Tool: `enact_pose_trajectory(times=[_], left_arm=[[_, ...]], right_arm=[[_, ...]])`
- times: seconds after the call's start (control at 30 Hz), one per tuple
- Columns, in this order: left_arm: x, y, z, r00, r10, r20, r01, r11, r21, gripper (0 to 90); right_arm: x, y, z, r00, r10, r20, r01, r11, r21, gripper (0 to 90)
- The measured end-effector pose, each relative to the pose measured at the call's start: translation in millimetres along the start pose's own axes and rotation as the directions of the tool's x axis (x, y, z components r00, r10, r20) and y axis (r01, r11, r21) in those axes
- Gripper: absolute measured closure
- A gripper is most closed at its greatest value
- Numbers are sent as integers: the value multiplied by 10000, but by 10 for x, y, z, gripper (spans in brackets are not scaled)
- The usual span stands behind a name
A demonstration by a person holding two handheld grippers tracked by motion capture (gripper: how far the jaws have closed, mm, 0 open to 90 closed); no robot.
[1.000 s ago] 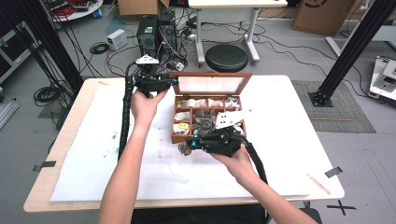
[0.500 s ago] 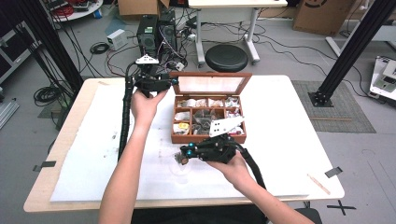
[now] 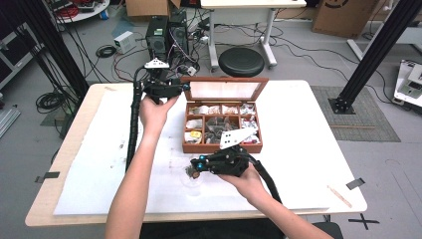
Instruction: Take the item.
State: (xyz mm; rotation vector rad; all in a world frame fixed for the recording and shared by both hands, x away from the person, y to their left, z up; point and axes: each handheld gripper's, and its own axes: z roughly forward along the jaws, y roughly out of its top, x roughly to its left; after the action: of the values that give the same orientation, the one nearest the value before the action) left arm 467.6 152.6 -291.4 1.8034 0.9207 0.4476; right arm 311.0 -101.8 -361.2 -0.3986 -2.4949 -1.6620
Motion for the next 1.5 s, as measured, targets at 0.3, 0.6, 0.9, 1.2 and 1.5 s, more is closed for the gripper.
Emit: enact_pose_trajectory(times=[0.3,0.6,0.9,1.2,1.5], left_arm=[[0,0,0,10000,-5,9,5,10000,1,571],[3,-2,0,10000,-18,26,18,10000,-2,571],[5,-3,1,10000,-39,26,39,10000,-14,571],[6,-4,1,10000,-48,27,48,10000,-24,571],[10,-4,3,10000,-63,61,63,10000,-44,572]], right_arm=[[-25,-21,15,9999,65,105,-65,9999,-81,769],[-37,3,-66,9987,111,500,-94,9994,-337,642],[-130,4,-227,9906,-58,1368,120,9990,-439,554],[-207,-2,-399,9789,-119,2038,247,9979,-605,535],[-311,-26,-579,9608,116,2770,105,9969,-782,457]])
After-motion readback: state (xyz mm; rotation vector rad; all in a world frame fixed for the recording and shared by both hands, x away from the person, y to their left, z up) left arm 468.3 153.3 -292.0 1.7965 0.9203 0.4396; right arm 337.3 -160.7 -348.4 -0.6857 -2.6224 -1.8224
